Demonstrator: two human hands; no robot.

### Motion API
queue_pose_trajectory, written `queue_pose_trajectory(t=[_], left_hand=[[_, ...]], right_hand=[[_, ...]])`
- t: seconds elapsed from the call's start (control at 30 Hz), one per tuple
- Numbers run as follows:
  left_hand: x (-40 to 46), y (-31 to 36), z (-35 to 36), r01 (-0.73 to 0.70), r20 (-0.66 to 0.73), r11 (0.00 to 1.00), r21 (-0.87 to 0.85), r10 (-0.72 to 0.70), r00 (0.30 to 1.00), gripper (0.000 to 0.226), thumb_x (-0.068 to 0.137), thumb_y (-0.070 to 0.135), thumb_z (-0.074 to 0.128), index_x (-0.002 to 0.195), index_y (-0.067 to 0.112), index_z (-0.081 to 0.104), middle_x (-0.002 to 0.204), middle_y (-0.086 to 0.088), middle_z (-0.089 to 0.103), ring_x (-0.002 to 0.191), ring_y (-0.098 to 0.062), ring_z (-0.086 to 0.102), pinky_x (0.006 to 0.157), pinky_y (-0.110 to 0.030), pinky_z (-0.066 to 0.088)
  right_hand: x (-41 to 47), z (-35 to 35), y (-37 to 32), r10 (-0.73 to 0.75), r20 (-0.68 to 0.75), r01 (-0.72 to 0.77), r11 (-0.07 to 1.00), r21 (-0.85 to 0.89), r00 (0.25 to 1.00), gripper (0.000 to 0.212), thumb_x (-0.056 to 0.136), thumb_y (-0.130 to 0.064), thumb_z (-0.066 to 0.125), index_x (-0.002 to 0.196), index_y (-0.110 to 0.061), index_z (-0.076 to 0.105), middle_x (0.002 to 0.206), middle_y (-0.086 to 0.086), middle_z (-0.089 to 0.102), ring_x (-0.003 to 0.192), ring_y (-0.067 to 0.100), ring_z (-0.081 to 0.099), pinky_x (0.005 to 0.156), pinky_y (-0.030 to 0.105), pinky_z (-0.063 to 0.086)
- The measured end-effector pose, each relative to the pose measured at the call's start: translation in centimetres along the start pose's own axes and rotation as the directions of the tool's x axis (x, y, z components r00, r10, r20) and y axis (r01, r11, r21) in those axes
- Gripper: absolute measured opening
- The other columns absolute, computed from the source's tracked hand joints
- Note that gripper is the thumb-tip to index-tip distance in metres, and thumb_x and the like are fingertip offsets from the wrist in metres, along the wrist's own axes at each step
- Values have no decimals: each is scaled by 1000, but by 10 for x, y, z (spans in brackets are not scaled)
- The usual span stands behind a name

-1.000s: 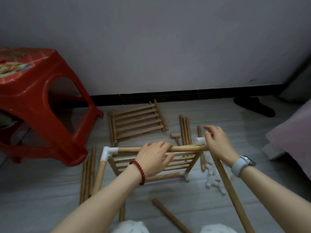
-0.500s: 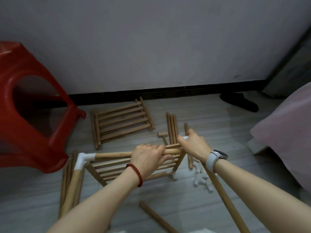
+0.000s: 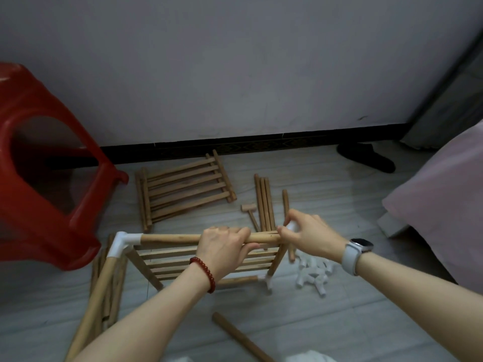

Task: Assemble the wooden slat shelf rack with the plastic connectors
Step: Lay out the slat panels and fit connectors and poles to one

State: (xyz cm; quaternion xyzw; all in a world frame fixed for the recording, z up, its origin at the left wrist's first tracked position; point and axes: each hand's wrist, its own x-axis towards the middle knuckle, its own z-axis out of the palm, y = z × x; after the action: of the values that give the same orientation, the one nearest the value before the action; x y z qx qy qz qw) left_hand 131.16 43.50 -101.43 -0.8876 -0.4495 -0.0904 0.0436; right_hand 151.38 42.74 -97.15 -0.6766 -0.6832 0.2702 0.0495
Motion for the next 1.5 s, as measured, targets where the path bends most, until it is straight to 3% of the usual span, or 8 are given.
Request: queue_pose_trajectory(t=[0.1, 0.23, 0.4, 0.57, 0.73, 0.87, 1.13, 1.5], left_hand=[[1, -3, 2, 43, -57, 999, -9, -43, 997, 40, 85, 55, 39, 64, 27, 57, 52, 10, 56, 41, -10, 53, 43, -19, 22], [-4, 8, 2, -9, 27, 1000, -15, 9, 1000, 42, 96, 55, 25, 102, 27, 55, 95, 10, 63, 84, -15, 62, 63, -26, 31], [2, 15, 2, 11, 142, 1000, 20, -14, 990, 42, 96, 56, 24, 109, 26, 51, 107, 7, 62, 94, -16, 59, 74, -29, 37], [5, 14, 2, 53, 165, 998, 14, -55, 985, 43, 96, 57, 23, 109, 27, 52, 100, 8, 62, 89, -15, 60, 68, -27, 34], [1, 16, -3, 101, 81, 992, -82, -94, 992, 42, 93, 58, 30, 102, 28, 58, 91, 7, 65, 81, -14, 62, 61, -26, 37], [2, 18, -11, 129, 24, 979, -157, -127, 992, 37, 92, 57, 37, 97, 29, 60, 78, 10, 60, 70, -9, 56, 53, -23, 33], [4, 14, -19, 214, 84, 962, -168, -202, 976, 38, 92, 58, 36, 100, 29, 59, 72, 13, 47, 64, -8, 46, 59, -23, 40], [8, 11, -28, 277, 135, 950, -145, -258, 956, 37, 93, 58, 33, 103, 31, 57, 76, 12, 52, 67, -6, 49, 56, -21, 34]], right_hand=[[-3, -2, -1, -47, -34, 44, 994, -99, 998, 24, 92, -47, 45, 98, -24, 50, 68, -3, 59, 55, 10, 53, 52, 24, 45], [-14, -10, 11, -162, 69, 176, 917, -358, 984, 26, 94, -45, 44, 105, -22, 48, 56, -7, 46, 47, 4, 37, 47, 17, 29], [-16, 1, 5, 63, -74, -66, 997, -37, 995, 20, 91, -44, 46, 96, -25, 49, 66, -3, 62, 48, 5, 48, 48, 20, 37], [-22, -59, -19, -240, -103, 173, 883, -437, 965, 30, 92, -44, 44, 110, -20, 48, 73, -9, 49, 58, 10, 44, 52, 20, 32], [-15, -80, -17, 42, -218, -27, 997, 74, 975, 36, 94, -53, 35, 101, -21, 49, 82, -1, 56, 77, 19, 54, 67, 32, 39], [-19, -22, 20, 258, -60, -186, 819, 543, 964, 29, 101, -32, 25, 102, -14, 48, 74, 4, 43, 56, 14, 38, 48, 24, 30], [-25, 5, 19, 162, -33, -123, 856, 503, 986, 19, 101, -36, 25, 110, -24, 38, 76, 2, 43, 61, 14, 42, 59, 31, 40], [-17, 0, -12, 155, -29, -132, 914, 384, 987, 22, 102, -31, 27, 118, -18, 36, 78, -2, 48, 55, 7, 42, 44, 16, 33]])
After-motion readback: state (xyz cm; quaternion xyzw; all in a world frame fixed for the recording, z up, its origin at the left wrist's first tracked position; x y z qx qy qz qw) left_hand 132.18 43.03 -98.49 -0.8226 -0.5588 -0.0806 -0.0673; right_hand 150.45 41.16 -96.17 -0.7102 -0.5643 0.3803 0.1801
